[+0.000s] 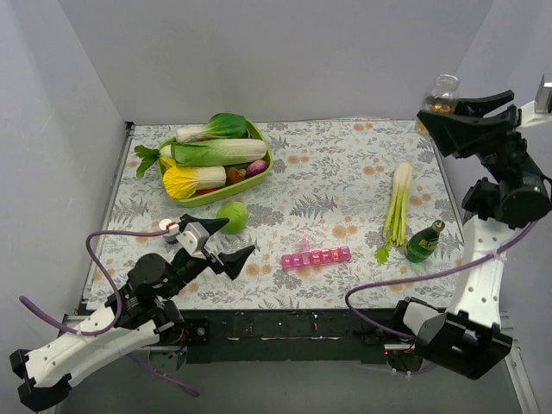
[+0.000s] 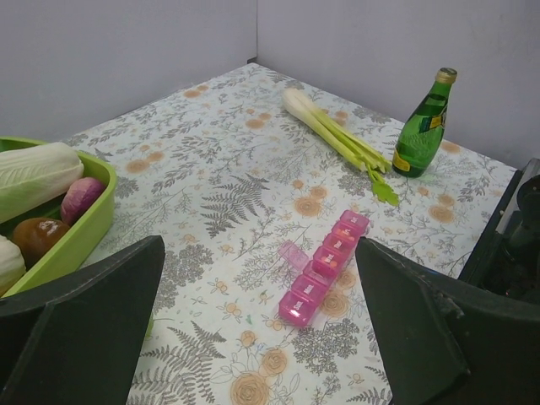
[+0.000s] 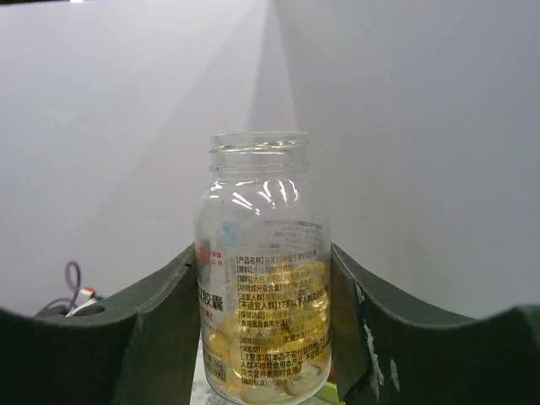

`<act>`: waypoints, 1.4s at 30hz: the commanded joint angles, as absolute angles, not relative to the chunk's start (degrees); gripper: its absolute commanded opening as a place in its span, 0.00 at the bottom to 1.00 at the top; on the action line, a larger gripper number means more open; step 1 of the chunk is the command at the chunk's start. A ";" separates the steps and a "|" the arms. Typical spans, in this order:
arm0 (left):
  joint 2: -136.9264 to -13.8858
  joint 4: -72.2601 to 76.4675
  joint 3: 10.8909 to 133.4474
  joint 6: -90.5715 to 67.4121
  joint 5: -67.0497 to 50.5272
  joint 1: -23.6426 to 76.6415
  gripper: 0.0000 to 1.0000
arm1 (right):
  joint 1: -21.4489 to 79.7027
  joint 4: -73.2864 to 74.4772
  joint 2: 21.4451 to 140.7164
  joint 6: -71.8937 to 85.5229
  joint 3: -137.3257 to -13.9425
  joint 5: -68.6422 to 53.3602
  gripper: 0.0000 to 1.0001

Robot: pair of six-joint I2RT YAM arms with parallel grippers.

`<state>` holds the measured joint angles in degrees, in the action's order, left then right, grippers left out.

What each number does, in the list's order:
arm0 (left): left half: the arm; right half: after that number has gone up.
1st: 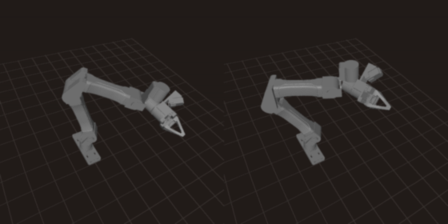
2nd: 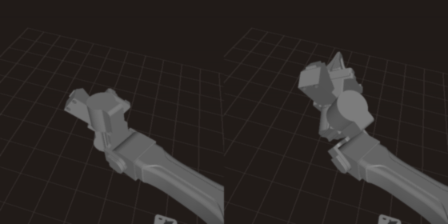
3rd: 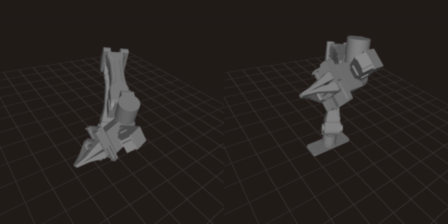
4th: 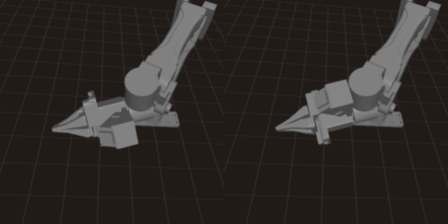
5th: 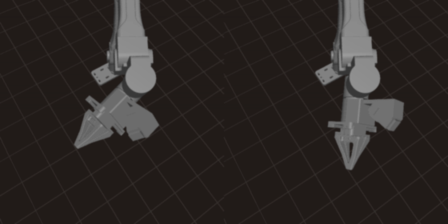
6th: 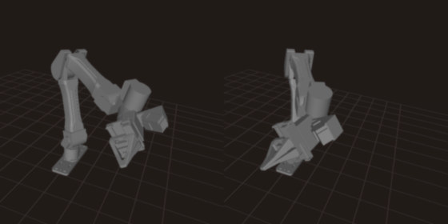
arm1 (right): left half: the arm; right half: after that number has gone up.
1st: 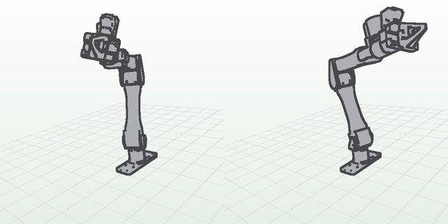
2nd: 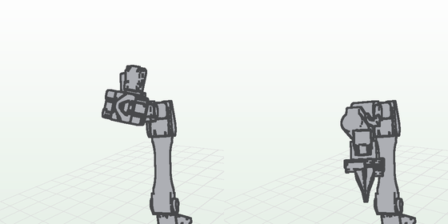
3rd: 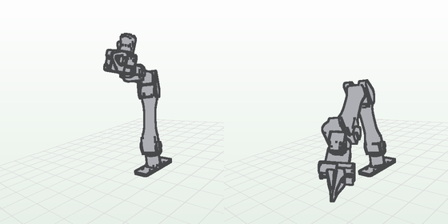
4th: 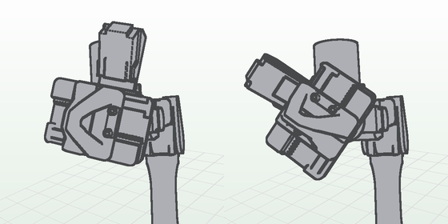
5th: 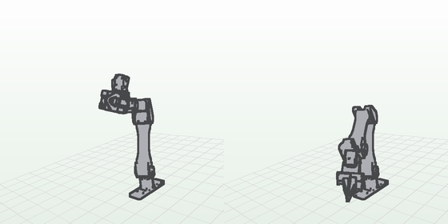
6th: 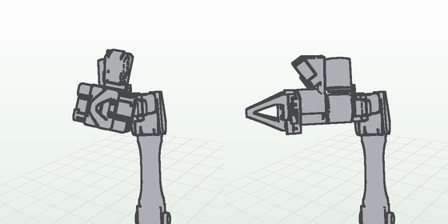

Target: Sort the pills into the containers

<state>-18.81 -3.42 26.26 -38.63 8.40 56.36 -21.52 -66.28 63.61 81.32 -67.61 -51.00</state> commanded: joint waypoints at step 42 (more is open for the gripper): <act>-17.05 -3.69 21.18 -35.77 5.63 56.16 0.98 | 8.61 -108.37 71.54 79.25 -39.85 -89.56 0.04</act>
